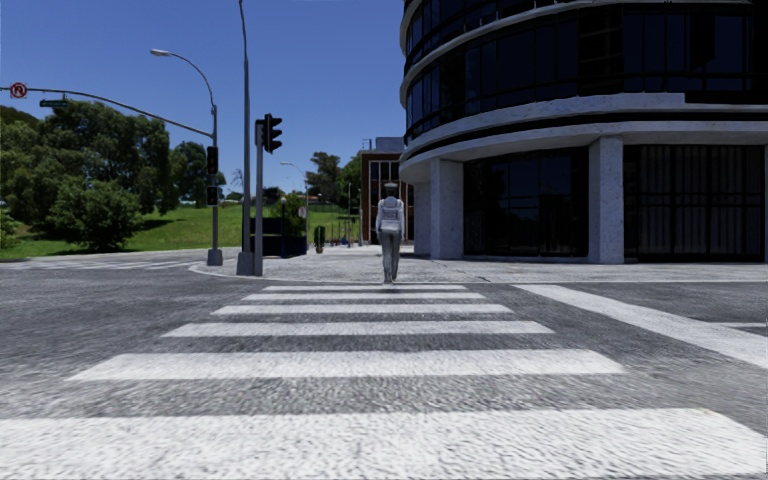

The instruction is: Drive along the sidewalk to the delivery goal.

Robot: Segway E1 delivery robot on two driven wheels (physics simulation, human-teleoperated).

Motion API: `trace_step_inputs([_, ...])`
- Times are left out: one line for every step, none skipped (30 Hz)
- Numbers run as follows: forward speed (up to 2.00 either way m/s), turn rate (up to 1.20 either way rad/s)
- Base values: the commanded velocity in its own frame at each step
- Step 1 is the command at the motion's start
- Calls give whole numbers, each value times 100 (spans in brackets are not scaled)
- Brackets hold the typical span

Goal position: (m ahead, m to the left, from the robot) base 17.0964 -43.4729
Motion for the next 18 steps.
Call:
trace_step_inputs([200, 0])
trace_step_inputs([200, 0])
trace_step_inputs([200, 0])
trace_step_inputs([200, 0])
trace_step_inputs([200, 0])
trace_step_inputs([200, 0])
trace_step_inputs([200, 0])
trace_step_inputs([200, 0])
trace_step_inputs([200, 0])
trace_step_inputs([200, 0])
trace_step_inputs([200, 0])
trace_step_inputs([200, 0])
trace_step_inputs([200, 0])
trace_step_inputs([200, 0])
trace_step_inputs([200, 0])
trace_step_inputs([200, 0])
trace_step_inputs([200, 0])
trace_step_inputs([200, 0])
